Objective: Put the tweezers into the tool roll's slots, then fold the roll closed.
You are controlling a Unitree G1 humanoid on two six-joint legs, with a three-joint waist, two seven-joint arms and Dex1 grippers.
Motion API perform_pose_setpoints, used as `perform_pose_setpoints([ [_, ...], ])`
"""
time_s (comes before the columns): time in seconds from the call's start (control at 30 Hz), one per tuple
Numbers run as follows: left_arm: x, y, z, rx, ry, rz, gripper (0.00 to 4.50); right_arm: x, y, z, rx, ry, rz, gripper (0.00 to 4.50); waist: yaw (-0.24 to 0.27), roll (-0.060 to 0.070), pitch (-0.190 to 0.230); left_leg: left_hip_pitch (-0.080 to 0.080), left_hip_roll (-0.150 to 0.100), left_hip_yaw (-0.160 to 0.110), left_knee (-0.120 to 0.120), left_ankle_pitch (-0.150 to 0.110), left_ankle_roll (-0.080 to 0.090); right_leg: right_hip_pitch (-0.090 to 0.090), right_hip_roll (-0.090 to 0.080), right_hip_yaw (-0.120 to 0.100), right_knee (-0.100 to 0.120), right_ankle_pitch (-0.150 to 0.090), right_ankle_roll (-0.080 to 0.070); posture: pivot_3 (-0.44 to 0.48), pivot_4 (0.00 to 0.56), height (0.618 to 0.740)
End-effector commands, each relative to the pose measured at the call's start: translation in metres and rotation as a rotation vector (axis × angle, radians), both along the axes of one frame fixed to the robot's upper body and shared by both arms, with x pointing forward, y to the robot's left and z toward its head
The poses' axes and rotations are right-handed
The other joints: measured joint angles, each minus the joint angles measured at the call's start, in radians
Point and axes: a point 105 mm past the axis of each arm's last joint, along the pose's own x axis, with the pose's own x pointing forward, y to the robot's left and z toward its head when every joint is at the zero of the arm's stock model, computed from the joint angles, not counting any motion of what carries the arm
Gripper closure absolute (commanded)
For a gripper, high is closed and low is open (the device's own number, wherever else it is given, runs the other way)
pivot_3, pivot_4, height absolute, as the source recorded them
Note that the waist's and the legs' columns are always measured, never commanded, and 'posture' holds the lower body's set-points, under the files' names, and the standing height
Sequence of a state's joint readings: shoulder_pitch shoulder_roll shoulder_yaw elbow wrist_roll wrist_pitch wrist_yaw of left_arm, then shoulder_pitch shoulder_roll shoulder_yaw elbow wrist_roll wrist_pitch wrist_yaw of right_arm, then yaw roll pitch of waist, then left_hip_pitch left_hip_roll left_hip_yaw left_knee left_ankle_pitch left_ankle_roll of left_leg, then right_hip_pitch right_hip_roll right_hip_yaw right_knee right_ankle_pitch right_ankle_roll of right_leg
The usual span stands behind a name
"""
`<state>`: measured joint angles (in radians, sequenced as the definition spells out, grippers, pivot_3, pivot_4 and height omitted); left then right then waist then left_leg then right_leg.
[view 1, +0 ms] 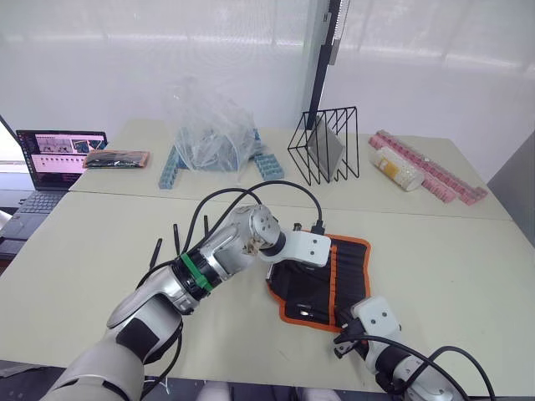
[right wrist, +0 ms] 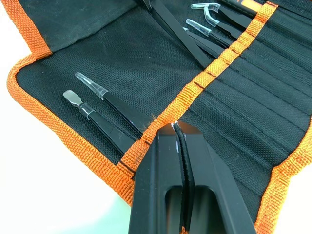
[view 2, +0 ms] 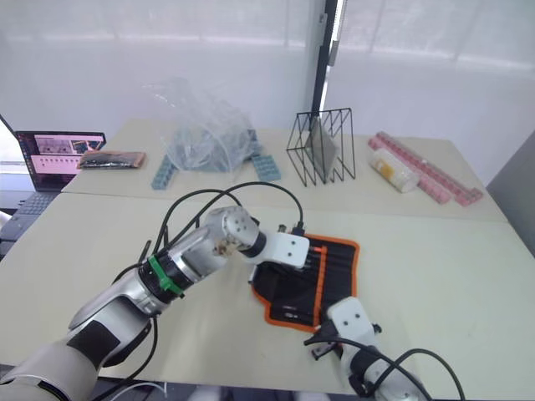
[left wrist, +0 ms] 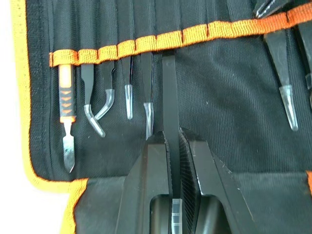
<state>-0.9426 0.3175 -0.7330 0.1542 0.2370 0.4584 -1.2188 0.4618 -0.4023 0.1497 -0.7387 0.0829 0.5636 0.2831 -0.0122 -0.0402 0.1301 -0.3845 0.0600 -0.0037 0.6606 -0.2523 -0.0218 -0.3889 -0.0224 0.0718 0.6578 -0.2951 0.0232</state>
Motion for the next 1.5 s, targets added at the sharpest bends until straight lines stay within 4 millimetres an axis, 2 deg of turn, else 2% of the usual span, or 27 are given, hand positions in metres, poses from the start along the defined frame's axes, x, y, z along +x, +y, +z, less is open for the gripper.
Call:
perform_pose_setpoints([
  [0.03,-0.009,-0.014,0.001,-0.03,-0.007,-0.043,4.47,-0.021,-0.002,-0.042,-0.032,0.235,0.001,4.5,0.0,0.0,0.0,0.0,0.0,0.0,0.0,0.0,0.0,0.0,0.0,0.0,0.0,0.0,0.0,0.0,0.15,0.72],
  [0.33,-0.008,-0.027,-0.019,-0.088,0.019,-0.033,4.47,-0.022,-0.004,-0.041,-0.043,0.251,0.002,4.5,0.011,-0.003,-0.004,0.001,-0.001,-0.001,0.0,0.0,0.0,0.002,0.0,0.001,-0.001,0.0,0.0,0.0,0.15,0.72],
  [0.67,-0.016,-0.057,-0.029,-0.14,0.04,-0.078,4.47,-0.024,-0.002,-0.042,-0.043,0.26,0.012,4.5,0.024,-0.009,-0.009,0.0,-0.007,-0.006,0.0,0.001,0.002,0.004,-0.002,0.002,-0.001,-0.001,0.002,0.0,0.15,0.72],
  [0.87,-0.021,-0.053,-0.045,-0.072,0.065,-0.112,4.47,-0.022,-0.002,-0.042,-0.044,0.257,0.016,4.5,0.024,-0.01,-0.01,0.0,-0.009,-0.009,0.0,0.002,0.003,0.006,-0.003,0.002,-0.001,-0.001,0.003,0.0,0.15,0.72],
  [1.13,-0.011,-0.048,-0.037,-0.028,0.031,-0.17,4.47,-0.02,-0.002,-0.044,-0.043,0.258,0.018,4.5,0.021,-0.011,-0.011,0.0,-0.009,-0.01,0.0,0.002,0.003,0.006,-0.002,0.002,-0.001,-0.001,0.003,0.0,0.15,0.72],
  [1.23,-0.006,-0.051,-0.03,-0.033,0.029,-0.181,4.47,-0.02,-0.001,-0.045,-0.042,0.258,0.02,4.5,0.019,-0.011,-0.011,0.0,-0.009,-0.01,0.0,0.002,0.003,0.006,-0.002,0.002,-0.001,-0.001,0.003,0.0,0.15,0.72],
  [1.43,-0.025,-0.075,-0.036,-0.146,0.184,-0.185,4.47,-0.022,-0.001,-0.045,-0.041,0.26,0.024,4.5,0.023,-0.011,-0.011,-0.001,-0.009,-0.011,0.0,0.002,0.003,0.006,-0.002,0.001,-0.002,-0.001,0.003,0.0,0.15,0.72],
  [1.5,-0.027,-0.078,-0.041,-0.163,0.183,-0.184,4.47,-0.022,0.0,-0.045,-0.041,0.26,0.028,4.5,0.023,-0.011,-0.011,-0.001,-0.01,-0.011,0.0,0.002,0.003,0.006,-0.002,0.001,-0.002,-0.001,0.003,0.0,0.15,0.72],
])
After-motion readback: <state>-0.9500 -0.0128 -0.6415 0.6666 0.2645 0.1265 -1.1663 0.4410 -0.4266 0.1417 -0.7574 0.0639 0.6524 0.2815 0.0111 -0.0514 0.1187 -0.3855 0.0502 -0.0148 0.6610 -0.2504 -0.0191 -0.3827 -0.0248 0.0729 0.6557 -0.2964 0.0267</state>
